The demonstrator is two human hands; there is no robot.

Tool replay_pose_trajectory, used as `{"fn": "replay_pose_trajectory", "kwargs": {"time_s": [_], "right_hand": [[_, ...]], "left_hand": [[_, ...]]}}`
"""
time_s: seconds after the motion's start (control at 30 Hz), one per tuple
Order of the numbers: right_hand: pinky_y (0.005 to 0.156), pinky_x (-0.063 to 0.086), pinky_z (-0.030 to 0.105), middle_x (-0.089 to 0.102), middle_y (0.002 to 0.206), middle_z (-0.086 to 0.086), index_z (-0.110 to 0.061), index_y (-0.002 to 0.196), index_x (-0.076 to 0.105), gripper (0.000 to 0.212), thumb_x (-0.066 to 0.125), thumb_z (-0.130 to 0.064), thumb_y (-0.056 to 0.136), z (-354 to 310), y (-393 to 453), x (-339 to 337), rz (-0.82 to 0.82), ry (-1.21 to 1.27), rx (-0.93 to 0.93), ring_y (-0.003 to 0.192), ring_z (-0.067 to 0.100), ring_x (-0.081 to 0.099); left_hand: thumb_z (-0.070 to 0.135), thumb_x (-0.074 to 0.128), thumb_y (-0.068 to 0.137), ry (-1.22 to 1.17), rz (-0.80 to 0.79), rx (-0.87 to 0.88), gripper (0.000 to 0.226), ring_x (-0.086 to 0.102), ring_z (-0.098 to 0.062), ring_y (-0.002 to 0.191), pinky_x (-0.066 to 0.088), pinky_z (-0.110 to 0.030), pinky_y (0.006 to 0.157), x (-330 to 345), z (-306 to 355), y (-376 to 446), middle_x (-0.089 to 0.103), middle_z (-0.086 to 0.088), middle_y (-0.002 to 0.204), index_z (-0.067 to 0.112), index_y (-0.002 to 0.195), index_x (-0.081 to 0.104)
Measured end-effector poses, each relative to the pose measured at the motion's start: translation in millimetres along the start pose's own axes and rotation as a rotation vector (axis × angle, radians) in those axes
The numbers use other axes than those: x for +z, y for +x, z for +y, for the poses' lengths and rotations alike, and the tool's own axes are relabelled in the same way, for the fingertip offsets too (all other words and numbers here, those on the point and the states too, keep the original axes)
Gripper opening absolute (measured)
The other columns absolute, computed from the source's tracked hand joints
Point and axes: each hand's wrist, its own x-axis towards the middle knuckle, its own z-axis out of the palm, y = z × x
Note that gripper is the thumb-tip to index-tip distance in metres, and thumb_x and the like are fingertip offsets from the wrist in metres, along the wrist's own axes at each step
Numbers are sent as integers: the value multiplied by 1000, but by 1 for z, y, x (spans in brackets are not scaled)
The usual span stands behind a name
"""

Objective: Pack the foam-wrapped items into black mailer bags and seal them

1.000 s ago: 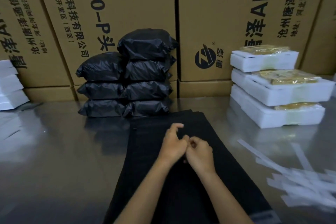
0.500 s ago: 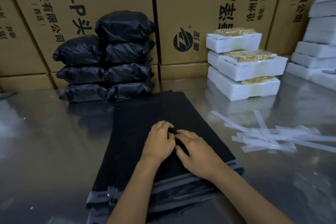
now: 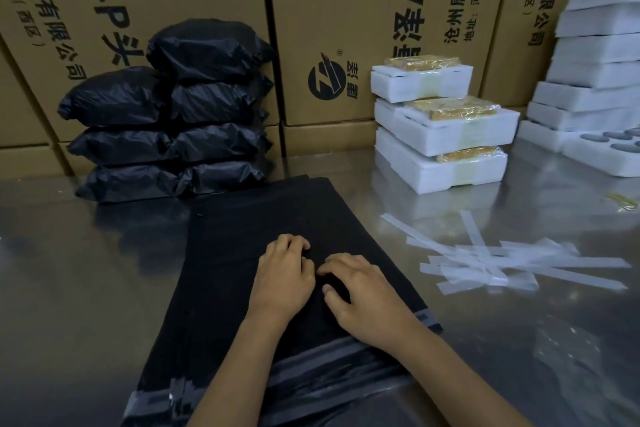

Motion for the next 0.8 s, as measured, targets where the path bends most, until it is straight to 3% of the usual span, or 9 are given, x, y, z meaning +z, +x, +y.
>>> {"fn": "replay_pose_trajectory", "kwargs": {"time_s": [0.47, 0.53, 0.63, 0.7, 0.8], "right_hand": [[99, 26, 16, 51, 138, -11, -24, 135, 56, 35, 51, -30, 100, -3, -3, 1, -8, 43, 14, 126, 7, 42], [94, 35, 14, 58, 132, -12, -28, 134, 56, 39, 63, -31, 95, -6, 5, -12, -49, 353, 193, 122, 7, 50], [81, 56, 24, 69, 121, 2, -24, 125, 60, 32, 67, -31, 94, 7, 37, -53, 6, 1239, 546, 104, 18, 70], [85, 58, 36, 65, 128, 12, -19, 122, 57, 29, 61, -32, 97, 34, 64, -78, 180, 1428, 660, 104, 25, 70], [87, 54, 39, 61, 129, 15, -9, 141, 43, 53, 58, -35, 97, 74, 98, -106, 376, 1449, 820, 103, 27, 67]], "left_hand": [[20, 43, 101, 21, 11, 11, 29, 38, -13, 127, 29, -31, 109, 1, 1, -1, 44, 6, 134, 20, 129, 50], [21, 44, 100, 23, -3, 11, 29, 38, -14, 127, 29, -31, 108, 0, -1, 1, 45, 5, 134, 21, 128, 51], [22, 46, 100, 12, -2, -3, 28, 39, -15, 127, 29, -32, 107, -2, -3, 4, 46, 5, 134, 24, 126, 54], [22, 46, 100, 17, -5, -9, 27, 39, -15, 126, 29, -32, 108, -1, -3, 5, 46, 6, 134, 24, 125, 54], [22, 45, 100, 35, 6, -3, 25, 38, -14, 125, 28, -32, 108, 1, -3, 6, 45, 7, 132, 25, 123, 53]]}}
